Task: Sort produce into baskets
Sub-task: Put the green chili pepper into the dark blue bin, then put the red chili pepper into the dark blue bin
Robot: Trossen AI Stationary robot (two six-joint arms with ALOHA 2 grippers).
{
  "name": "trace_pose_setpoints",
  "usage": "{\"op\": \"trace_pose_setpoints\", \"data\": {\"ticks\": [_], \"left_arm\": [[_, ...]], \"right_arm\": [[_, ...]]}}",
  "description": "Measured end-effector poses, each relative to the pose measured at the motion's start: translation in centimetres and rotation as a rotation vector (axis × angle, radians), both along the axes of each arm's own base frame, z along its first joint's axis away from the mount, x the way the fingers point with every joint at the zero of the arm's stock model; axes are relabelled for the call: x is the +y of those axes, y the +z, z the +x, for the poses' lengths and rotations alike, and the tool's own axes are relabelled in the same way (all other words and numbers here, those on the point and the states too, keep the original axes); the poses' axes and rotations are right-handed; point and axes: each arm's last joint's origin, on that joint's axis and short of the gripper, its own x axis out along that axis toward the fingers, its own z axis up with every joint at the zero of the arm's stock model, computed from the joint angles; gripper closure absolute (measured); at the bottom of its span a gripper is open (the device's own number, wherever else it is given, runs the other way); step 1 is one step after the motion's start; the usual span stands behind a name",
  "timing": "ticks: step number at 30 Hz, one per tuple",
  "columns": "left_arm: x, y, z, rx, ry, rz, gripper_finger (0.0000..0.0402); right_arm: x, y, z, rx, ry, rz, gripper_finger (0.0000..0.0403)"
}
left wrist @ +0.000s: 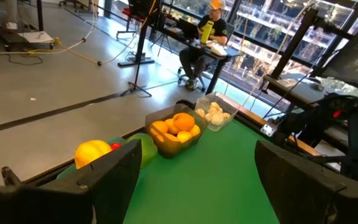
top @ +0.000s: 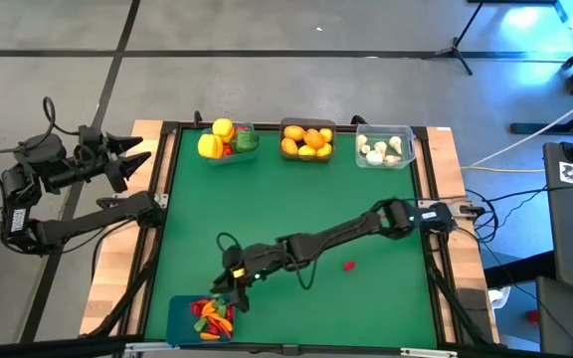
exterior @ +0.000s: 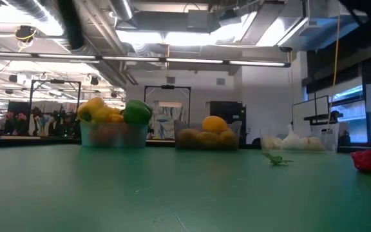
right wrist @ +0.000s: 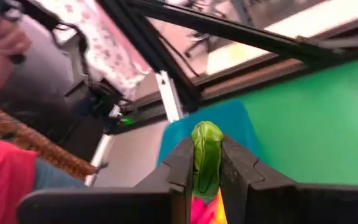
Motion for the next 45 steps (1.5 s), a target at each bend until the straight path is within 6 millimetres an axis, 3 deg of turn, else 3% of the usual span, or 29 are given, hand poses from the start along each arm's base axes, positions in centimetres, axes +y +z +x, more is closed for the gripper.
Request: {"op": "trace_pose_setpoints", "data": {"ticks": [6,15,25,31,34,40,45], "left_arm": [[0.0,-0.3,-0.1,0.031,-0.002,-0.01,0.0093],[0.0,-0.4,-0.1,0.039,-0.002,-0.015,0.0093],[0.0,-0.4,-0.1,0.042,0.018,-0.01,0.0093],[0.0,-0.4,-0.1,0.043,0.021,-0.009,0.0093],[0.0,-0.4,-0.1,0.043,0.021,-0.009,0.0093],[0.0,-0.4,-0.1,0.051,0.026,0.003,0.0093],[0.0,-0.4,-0.1,0.048,0.028,-0.002,0.0093]], "right_arm": [[0.8,-2.3,1.4,-0.001,0.093,-0.006,0.0354],[2.4,-4.6,0.9,0.065,0.113,-0.128,0.0349],[2.4,-4.4,0.9,0.042,0.074,-0.151,0.0239],[1.4,-3.9,1.3,0.027,0.042,-0.113,0.0207],[-0.1,-3.1,1.8,0.096,0.044,0.016,0.0207],[-3.6,1.7,2.5,0.181,0.184,0.084,0.0222],[-5.6,3.9,-0.6,0.396,0.236,-0.025,0.0239]]}}
